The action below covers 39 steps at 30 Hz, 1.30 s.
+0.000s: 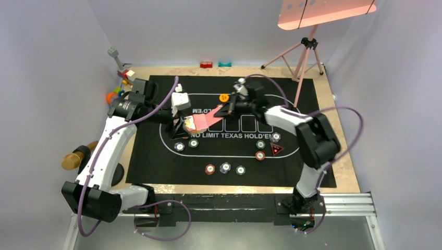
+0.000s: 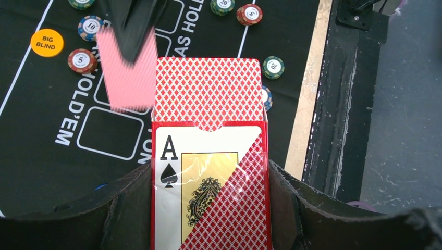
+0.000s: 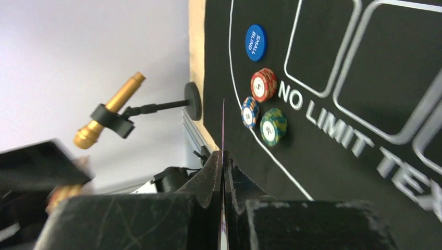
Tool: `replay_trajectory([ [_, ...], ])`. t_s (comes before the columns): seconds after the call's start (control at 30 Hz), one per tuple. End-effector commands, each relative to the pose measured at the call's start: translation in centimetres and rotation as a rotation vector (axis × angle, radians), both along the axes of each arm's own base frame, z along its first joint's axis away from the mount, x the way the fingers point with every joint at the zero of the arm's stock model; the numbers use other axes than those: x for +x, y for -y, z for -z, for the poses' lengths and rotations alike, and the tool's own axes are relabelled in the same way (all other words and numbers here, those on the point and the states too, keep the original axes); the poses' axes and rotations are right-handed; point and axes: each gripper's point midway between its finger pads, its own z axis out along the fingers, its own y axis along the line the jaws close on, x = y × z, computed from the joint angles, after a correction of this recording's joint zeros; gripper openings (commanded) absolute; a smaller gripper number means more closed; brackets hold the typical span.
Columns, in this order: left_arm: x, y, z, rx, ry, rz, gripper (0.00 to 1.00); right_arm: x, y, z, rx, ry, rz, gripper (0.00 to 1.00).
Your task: Distribute texas hold em gaming equipment
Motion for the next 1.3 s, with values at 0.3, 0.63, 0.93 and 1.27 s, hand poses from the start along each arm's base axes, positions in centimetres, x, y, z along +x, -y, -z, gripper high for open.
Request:
replay_trajectory([
  [0.3, -1.4, 0.5, -3.0, -0.076, 0.048, 0.019, 0.29, -2.1, -17.4, 3.3, -0.008, 0.052, -0.344, 0.00],
  [0.63, -1.3, 0.5, -2.9, -0.078, 0.043, 0.015, 0.27, -0.8, -20.8, 6.5, -0.031, 0.034, -0.348, 0.03],
  [0.93, -1.2, 0.6, -3.0, -0.083, 0.041, 0.010, 0.24, -0.7, -21.6, 7.2, -0.079, 0.053, -0.337, 0.34],
  [1.27, -1.2, 0.5, -2.8, -0.082, 0.034, 0.002, 0.23, -0.9, -20.0, 4.6, -0.128, 0.133, -0.328, 0.81],
])
